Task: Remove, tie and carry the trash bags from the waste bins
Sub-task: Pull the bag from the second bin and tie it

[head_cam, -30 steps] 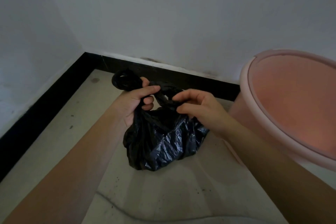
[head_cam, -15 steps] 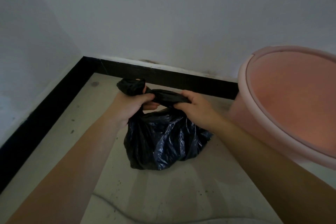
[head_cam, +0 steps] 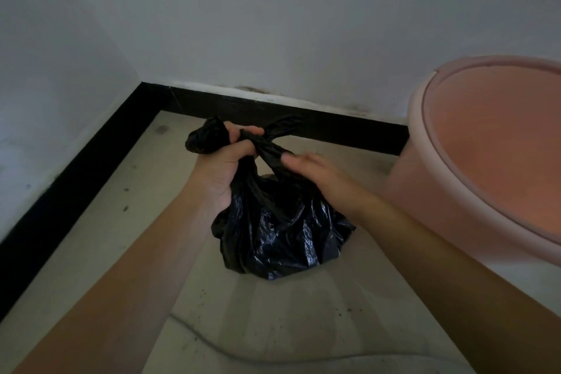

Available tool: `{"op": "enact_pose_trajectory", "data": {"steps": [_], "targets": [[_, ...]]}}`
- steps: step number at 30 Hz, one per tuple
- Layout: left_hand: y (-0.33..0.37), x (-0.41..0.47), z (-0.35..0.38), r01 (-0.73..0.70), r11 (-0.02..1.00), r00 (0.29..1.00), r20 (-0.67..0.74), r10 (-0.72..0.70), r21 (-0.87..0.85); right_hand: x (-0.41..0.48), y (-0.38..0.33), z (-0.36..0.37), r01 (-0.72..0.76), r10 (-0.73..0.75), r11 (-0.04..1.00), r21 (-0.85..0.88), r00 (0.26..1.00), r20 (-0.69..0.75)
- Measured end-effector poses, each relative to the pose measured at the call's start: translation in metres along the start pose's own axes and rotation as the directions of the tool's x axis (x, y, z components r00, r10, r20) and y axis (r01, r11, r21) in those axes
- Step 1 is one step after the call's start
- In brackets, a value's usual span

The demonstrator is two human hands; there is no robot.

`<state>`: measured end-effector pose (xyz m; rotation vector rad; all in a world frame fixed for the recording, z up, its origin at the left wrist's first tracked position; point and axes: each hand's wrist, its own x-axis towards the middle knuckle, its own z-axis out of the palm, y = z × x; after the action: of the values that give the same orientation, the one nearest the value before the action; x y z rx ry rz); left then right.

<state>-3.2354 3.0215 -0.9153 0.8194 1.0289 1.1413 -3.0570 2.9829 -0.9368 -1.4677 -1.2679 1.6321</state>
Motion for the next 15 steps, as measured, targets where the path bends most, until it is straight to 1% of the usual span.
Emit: {"op": "enact_pose_trajectory", "data": {"steps": [2, 3, 5, 6, 8, 9, 10, 12, 13, 15], "targets": [[-0.002, 0.003, -0.005, 0.02, 0.999, 0.999, 0.031, -0.02, -0.026, 0.003, -0.006, 0.001, -0.03, 0.031, 0.995, 0.097, 0.999, -0.011], [-0.002, 0.003, -0.005, 0.03, 0.999, 0.998, 0.047, -0.029, -0.019, 0.005, -0.009, 0.001, -0.015, 0.019, 0.991, 0.136, 0.999, -0.033], [-0.002, 0.0, -0.002, 0.071, 0.997, 0.993, 0.092, -0.069, -0.015, 0.01, -0.019, -0.001, 0.049, -0.017, 0.971, 0.235, 0.991, -0.135], [-0.001, -0.003, 0.001, 0.114, 0.992, 0.988, 0.114, -0.108, -0.05, 0.011, -0.024, -0.002, 0.092, -0.035, 0.953, 0.289, 0.98, -0.195], [-0.001, -0.01, 0.006, 0.187, 0.971, 0.976, 0.142, -0.166, -0.151, 0.017, -0.025, -0.002, 0.145, -0.039, 0.909, 0.391, 0.963, -0.268], [-0.001, -0.012, 0.007, 0.198, 0.96, 0.977, 0.118, -0.177, -0.2, 0.022, -0.022, -0.001, 0.155, -0.028, 0.898, 0.411, 0.954, -0.299], [-0.003, -0.014, 0.007, 0.186, 0.954, 0.982, 0.069, -0.174, -0.237, 0.024, -0.018, 0.001, 0.15, -0.012, 0.906, 0.395, 0.943, -0.332], [-0.006, -0.015, 0.004, 0.149, 0.935, 0.982, -0.06, -0.177, -0.321, 0.028, -0.003, -0.003, 0.126, 0.016, 0.942, 0.311, 0.909, -0.416], [-0.006, -0.014, -0.002, 0.137, 0.918, 0.968, -0.147, -0.203, -0.371, 0.03, 0.006, -0.009, 0.107, 0.046, 0.953, 0.282, 0.874, -0.484], [-0.003, -0.008, -0.023, 0.065, 0.87, 0.902, -0.345, -0.261, -0.489, 0.033, 0.022, -0.028, 0.041, 0.091, 0.983, 0.179, 0.738, -0.669]]}}
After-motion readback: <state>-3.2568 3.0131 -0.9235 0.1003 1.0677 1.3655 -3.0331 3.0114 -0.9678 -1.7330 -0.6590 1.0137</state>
